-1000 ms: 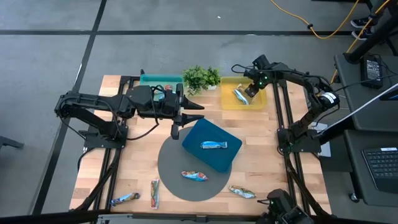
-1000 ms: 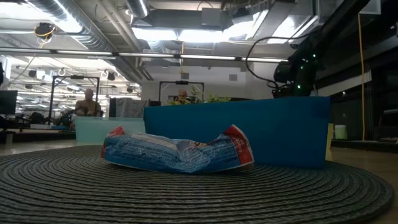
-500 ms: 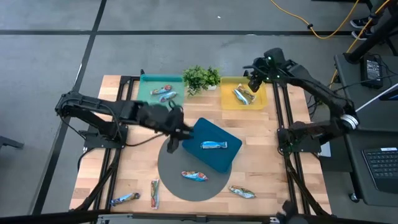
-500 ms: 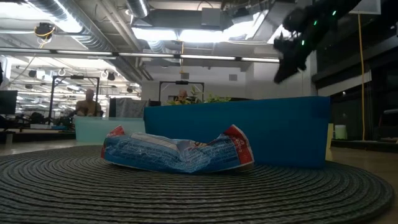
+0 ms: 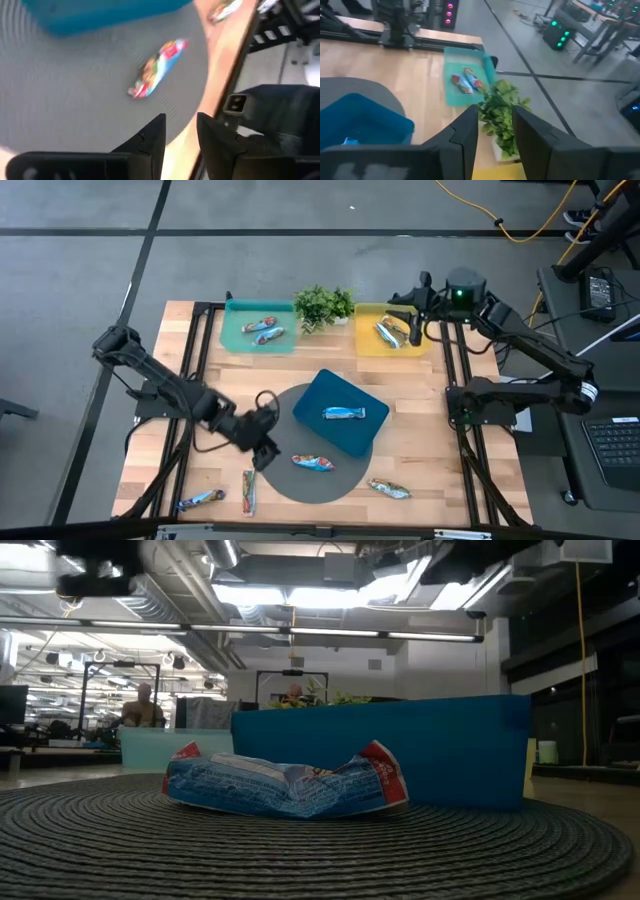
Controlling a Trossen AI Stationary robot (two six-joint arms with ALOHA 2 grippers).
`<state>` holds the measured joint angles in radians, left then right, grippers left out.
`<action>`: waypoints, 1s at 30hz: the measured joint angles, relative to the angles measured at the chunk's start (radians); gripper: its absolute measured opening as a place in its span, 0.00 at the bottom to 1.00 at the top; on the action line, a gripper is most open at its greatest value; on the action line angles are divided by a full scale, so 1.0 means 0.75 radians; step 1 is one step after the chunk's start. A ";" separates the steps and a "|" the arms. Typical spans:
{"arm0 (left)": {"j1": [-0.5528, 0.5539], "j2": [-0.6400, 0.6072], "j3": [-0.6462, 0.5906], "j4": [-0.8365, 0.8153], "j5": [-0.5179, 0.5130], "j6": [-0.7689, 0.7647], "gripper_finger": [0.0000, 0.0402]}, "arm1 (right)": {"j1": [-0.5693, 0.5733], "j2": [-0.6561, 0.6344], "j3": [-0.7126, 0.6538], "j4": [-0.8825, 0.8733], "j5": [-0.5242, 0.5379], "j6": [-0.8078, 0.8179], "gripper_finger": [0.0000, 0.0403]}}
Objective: Pick and place Granola Bars by type
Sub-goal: Put the left red granola bar into the green bin
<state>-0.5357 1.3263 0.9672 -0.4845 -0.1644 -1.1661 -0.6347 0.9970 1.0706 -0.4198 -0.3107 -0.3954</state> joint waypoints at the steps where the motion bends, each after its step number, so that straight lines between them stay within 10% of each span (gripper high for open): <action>1: -0.044 0.007 -0.026 0.004 -0.042 -0.058 0.25 | 0.010 0.001 0.000 -0.002 0.000 0.000 0.30; 17: -0.382 0.297 -0.125 0.098 -0.145 -0.983 0.27 | 0.157 0.070 -0.021 0.138 0.004 -0.011 0.30; 30: -0.405 0.406 -0.126 0.238 -0.037 -1.080 0.55 | 0.165 0.094 -0.021 0.166 0.004 -0.015 0.30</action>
<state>-0.8395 1.6307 0.8730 -0.3061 -0.1924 -1.9762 -0.5110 1.0676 1.0546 -0.2951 -0.3080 -0.4068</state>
